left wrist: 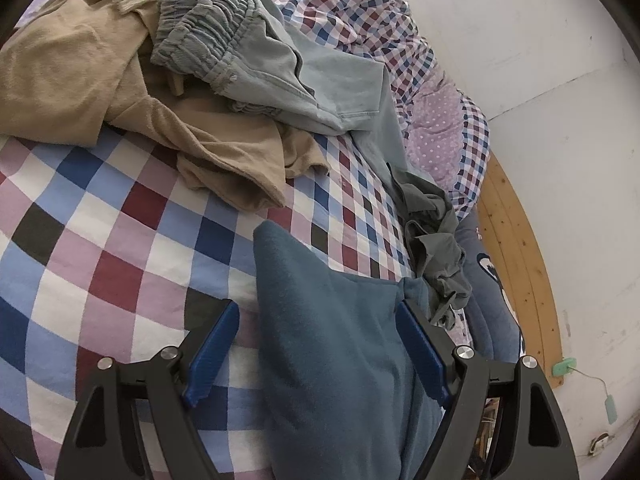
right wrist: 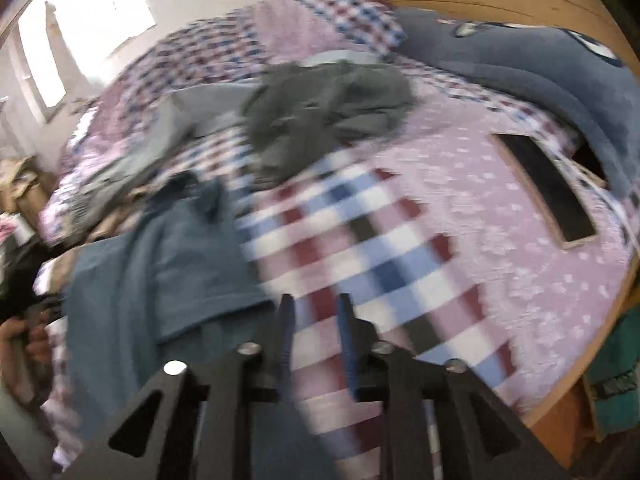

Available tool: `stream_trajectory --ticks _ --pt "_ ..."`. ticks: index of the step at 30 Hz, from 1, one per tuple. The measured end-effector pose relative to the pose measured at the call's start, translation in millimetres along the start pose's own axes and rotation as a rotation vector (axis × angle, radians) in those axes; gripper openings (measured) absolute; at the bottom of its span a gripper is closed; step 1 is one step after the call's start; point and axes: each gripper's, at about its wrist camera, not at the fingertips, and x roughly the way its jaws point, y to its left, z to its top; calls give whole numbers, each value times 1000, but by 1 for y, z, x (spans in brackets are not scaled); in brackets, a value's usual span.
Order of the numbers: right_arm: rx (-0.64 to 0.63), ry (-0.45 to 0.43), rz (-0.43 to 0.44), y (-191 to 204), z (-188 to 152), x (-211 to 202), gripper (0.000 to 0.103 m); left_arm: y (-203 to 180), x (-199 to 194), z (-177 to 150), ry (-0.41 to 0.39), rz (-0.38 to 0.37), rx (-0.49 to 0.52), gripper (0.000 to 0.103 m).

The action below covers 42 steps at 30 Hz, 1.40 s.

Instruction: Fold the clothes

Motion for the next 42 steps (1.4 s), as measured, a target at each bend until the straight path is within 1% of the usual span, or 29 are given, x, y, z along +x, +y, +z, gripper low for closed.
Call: stream_trajectory --ticks 1,3,4,8,9,10,12,14,16,19,21,22,23,29,32,34,38,41,42 --pt "-37 -3 17 14 -7 -5 36 0 1 0 0 2 2 84" --pt "-115 -10 49 42 -21 -16 37 -1 3 0 1 6 6 84" --pt "-172 -14 61 58 -32 -24 39 -1 3 1 1 8 7 84" --pt "-464 -57 85 129 -93 -56 39 -1 5 1 -2 12 6 84" --pt "-530 -66 87 144 -109 -62 39 -1 5 1 -4 11 5 84" --pt "-571 -55 94 152 -120 -64 39 -1 4 1 -6 11 5 84" --pt "-652 -39 81 165 -143 -61 39 -2 4 1 -8 10 5 84" --pt "-713 -20 26 172 -160 -53 39 -2 3 1 -10 8 4 84" --pt "-735 -15 -27 172 -167 -44 39 -1 3 1 -9 7 3 84" --pt "-713 15 -78 162 -165 -35 36 -1 2 2 -10 5 6 84" --pt "-690 32 -107 155 -161 -31 24 0 1 3 -12 4 2 84" --pt "-674 38 -117 150 -159 -31 12 1 1 3 -13 2 -1 84" --pt "-647 37 -115 144 -155 -33 7 1 0 3 -14 1 -4 84" --pt "-448 45 -73 104 -129 -57 6 4 0 6 -19 -8 -20 84" --pt "-277 51 -23 71 -110 -70 6 4 1 7 -20 -15 -27 84" --pt "-190 46 -21 49 -99 -76 6 3 1 7 -21 -18 -29 84" --pt "-64 60 -61 7 -77 -72 6 2 2 7 -22 -21 -30 84" --pt "13 125 -92 -19 -69 -59 7 3 2 8 -22 -24 -33 84" --pt "14 145 -131 -23 -68 -55 7 3 2 8 -22 -24 -35 84"
